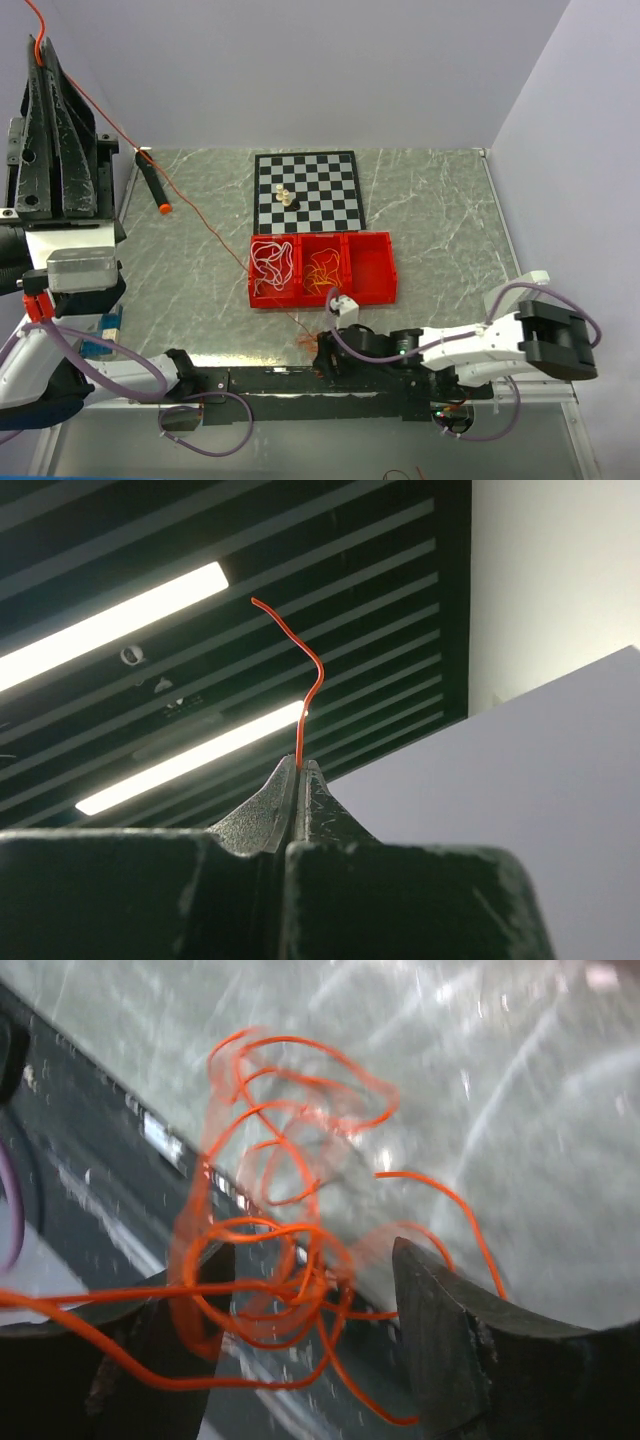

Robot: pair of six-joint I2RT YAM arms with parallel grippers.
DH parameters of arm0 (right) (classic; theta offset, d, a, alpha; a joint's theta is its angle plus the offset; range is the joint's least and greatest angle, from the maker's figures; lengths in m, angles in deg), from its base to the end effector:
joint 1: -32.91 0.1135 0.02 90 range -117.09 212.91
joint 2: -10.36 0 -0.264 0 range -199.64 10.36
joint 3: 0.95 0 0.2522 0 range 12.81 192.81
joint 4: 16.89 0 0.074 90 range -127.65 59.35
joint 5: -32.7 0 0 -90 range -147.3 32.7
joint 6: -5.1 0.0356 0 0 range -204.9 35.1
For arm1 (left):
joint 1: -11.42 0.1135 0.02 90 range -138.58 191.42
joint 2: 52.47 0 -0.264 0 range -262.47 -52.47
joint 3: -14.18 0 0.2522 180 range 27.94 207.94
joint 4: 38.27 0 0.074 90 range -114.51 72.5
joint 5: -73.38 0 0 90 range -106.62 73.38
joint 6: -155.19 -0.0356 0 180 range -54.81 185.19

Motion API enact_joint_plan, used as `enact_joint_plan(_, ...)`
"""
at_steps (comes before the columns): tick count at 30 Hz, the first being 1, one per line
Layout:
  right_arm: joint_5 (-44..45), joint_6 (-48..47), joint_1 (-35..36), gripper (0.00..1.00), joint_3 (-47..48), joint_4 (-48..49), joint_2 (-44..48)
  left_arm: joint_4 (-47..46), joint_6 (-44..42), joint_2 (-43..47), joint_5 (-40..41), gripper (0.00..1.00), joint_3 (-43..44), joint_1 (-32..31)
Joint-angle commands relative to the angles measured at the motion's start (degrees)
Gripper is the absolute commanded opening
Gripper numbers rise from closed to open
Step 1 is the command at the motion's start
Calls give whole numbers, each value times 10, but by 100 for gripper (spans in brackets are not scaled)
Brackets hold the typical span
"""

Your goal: Untangle the cables

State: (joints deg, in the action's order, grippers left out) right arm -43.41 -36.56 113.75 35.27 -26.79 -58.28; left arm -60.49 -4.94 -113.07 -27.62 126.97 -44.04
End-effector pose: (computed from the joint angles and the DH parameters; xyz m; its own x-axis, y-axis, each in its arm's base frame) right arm 0.0430 0.2129 0.1511 -0.7661 -0.1954 -0.6122 -0.5382 0.7158 0.4450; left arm 0.0365 -0.0650 0.6477 0.9734 0.2140 0.0815 -0.2289 0.9210 0.3152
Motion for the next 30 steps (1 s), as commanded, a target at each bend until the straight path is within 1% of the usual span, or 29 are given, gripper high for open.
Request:
enact_joint_plan(1, 54, 41, 33, 75, -13, -81, 95, -6, -60, 9, 39, 1, 4, 2)
enact_joint_plan(4, 81, 40, 40, 76, -4, -134, 165, -6, -69, 21, 31, 1, -31, 2)
enact_joint_plan(5, 83, 34, 40, 77, 0, -147, 185, 18, -73, 25, 32, 1, -36, 1)
enact_joint_plan(7, 80, 5, 40, 80, 14, -156, 230, 49, -51, 34, 34, 1, -48, 2)
enact_joint_plan(8, 77, -10, 40, 81, 22, -161, 242, 74, -31, 39, 37, 1, -51, 2)
enact_joint_plan(9, 76, -23, 41, 81, 35, -166, 250, 119, -19, 46, 36, 1, -52, 2)
enact_joint_plan(13, 69, -76, 41, 82, 86, -172, 256, 153, 37, 79, 24, 1, -108, 2)
enact_joint_plan(17, 69, -141, 41, 84, 143, -145, 222, 180, 77, 93, 25, 1, -131, 1)
enact_joint_plan(21, 56, -227, 42, 86, 204, -101, 165, 182, 88, 92, 31, 1, -132, 1)
enact_joint_plan(24, 40, -275, 40, 86, 239, -70, 113, 183, 91, 88, 32, 1, -125, 2)
enact_joint_plan(28, 32, -305, 34, 86, 273, -51, 40, 181, 99, 87, 31, 1, -119, 2)
enact_joint_plan(30, 17, -307, 25, 83, 281, -42, 10, 183, 99, 87, 31, 1, -118, 1)
